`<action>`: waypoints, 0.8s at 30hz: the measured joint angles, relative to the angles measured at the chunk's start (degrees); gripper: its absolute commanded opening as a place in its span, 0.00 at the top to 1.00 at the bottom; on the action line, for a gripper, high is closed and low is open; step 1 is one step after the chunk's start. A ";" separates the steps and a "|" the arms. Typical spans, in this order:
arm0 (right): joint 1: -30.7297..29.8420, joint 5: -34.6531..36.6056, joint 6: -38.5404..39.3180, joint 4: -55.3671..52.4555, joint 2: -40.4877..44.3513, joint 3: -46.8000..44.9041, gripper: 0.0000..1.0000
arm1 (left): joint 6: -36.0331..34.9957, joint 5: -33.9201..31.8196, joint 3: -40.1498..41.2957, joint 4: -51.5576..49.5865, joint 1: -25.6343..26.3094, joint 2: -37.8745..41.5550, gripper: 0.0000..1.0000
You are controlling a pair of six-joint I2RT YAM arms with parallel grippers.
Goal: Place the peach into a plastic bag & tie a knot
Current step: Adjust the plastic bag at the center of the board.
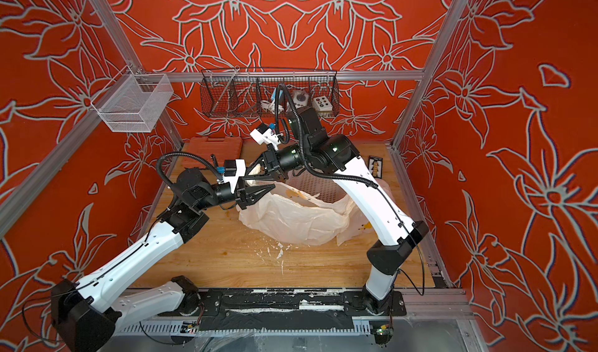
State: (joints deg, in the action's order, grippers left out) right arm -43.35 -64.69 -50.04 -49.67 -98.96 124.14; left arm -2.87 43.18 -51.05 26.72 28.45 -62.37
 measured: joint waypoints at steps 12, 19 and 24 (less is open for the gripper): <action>4.76 -1.01 -4.33 7.08 0.61 -5.66 0.67 | 5.44 -5.62 0.39 -4.98 -1.33 0.24 1.00; 17.73 8.00 7.50 -0.22 10.99 -7.50 0.47 | 12.46 -11.63 0.61 -19.50 -6.36 0.39 1.00; 17.75 23.08 20.92 -10.14 18.88 -10.97 0.26 | 17.25 -12.63 0.61 -24.35 -10.05 0.72 1.00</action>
State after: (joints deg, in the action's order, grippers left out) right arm -25.61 -41.60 -29.12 -59.81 -80.07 113.16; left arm 14.37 30.55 -50.43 2.37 18.39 -61.65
